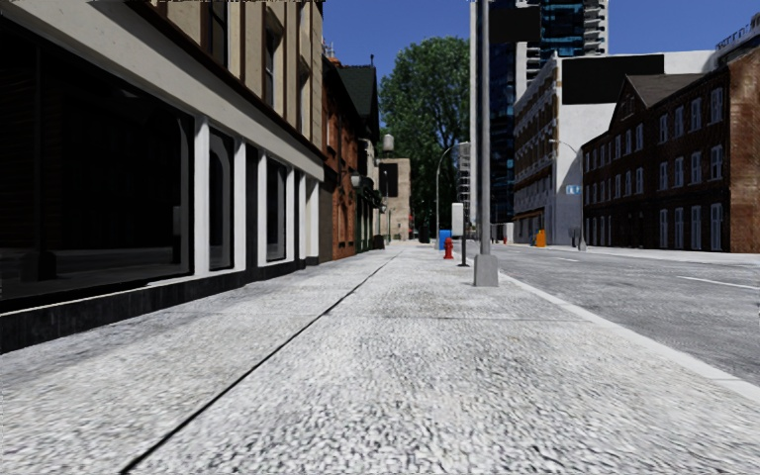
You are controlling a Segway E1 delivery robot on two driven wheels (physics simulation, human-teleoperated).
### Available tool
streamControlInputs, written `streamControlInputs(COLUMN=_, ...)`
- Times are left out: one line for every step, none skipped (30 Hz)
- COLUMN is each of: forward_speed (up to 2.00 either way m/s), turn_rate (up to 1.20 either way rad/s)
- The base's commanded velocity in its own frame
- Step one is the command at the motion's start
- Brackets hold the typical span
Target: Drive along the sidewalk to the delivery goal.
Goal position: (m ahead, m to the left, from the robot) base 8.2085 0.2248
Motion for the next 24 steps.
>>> streamControlInputs(forward_speed=2.0, turn_rate=-0.39)
streamControlInputs(forward_speed=2.0, turn_rate=-0.39)
streamControlInputs(forward_speed=2.0, turn_rate=-0.39)
streamControlInputs(forward_speed=2.0, turn_rate=-0.39)
streamControlInputs(forward_speed=2.0, turn_rate=-0.39)
streamControlInputs(forward_speed=2.0, turn_rate=-0.39)
streamControlInputs(forward_speed=2.0, turn_rate=-0.39)
streamControlInputs(forward_speed=2.0, turn_rate=-0.39)
streamControlInputs(forward_speed=2.0, turn_rate=-0.38)
streamControlInputs(forward_speed=2.0, turn_rate=-0.25)
streamControlInputs(forward_speed=2.0, turn_rate=-0.2)
streamControlInputs(forward_speed=2.0, turn_rate=-0.19)
streamControlInputs(forward_speed=2.0, turn_rate=-0.19)
streamControlInputs(forward_speed=2.0, turn_rate=-0.18)
streamControlInputs(forward_speed=2.0, turn_rate=-0.08)
streamControlInputs(forward_speed=2.0, turn_rate=0.0)
streamControlInputs(forward_speed=2.0, turn_rate=0.0)
streamControlInputs(forward_speed=2.0, turn_rate=0.0)
streamControlInputs(forward_speed=2.0, turn_rate=0.0)
streamControlInputs(forward_speed=2.0, turn_rate=0.0)
streamControlInputs(forward_speed=2.0, turn_rate=0.0)
streamControlInputs(forward_speed=2.0, turn_rate=0.0)
streamControlInputs(forward_speed=2.0, turn_rate=0.0)
streamControlInputs(forward_speed=2.0, turn_rate=0.0)
